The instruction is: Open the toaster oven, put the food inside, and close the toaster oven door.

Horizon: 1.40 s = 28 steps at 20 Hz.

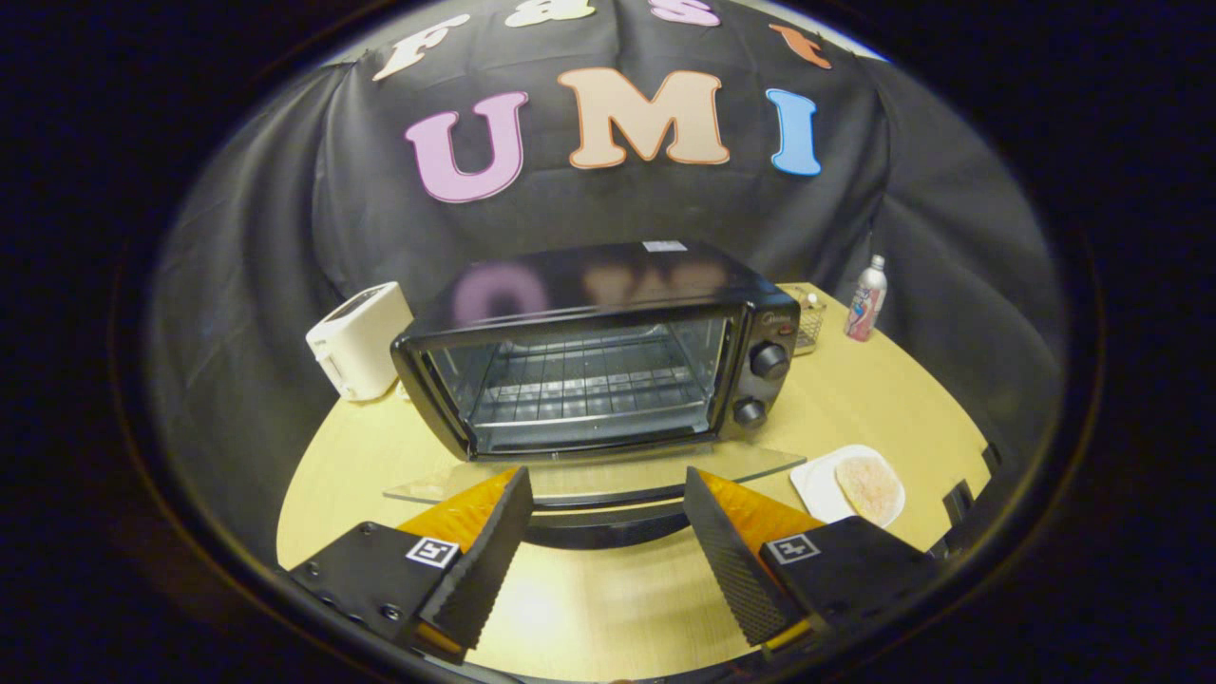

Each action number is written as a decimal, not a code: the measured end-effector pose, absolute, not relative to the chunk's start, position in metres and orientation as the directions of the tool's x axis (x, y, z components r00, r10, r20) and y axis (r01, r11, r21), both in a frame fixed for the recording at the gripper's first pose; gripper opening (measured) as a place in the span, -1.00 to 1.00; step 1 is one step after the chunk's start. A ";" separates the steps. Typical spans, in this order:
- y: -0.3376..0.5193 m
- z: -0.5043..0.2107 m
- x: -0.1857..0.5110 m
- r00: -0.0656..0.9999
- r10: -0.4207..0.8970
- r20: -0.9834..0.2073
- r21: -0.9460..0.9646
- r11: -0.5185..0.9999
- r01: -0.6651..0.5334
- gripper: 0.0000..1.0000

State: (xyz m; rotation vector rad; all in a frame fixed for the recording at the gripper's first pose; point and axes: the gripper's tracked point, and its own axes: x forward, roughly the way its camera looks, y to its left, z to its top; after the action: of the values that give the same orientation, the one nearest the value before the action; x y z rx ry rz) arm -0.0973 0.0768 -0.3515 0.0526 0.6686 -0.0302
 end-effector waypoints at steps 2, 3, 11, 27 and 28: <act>0.076 -0.359 -0.105 0.763 -0.017 -0.646 0.032 0.998 0.050 1.00; 0.076 -0.364 -0.109 0.751 -0.021 -0.660 0.026 0.998 0.050 1.00; 0.073 -0.421 -0.136 0.653 -0.039 -0.756 -0.022 0.999 0.033 1.00; 0.033 -0.426 -0.110 0.634 -0.035 -0.773 -0.024 0.999 0.025 0.99; 0.020 -0.420 -0.106 0.642 -0.058 -0.764 -0.029 0.998 0.055 0.99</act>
State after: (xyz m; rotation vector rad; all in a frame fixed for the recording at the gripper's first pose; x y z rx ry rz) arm -0.1059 0.0196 -0.4199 -0.0033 0.8711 -0.0644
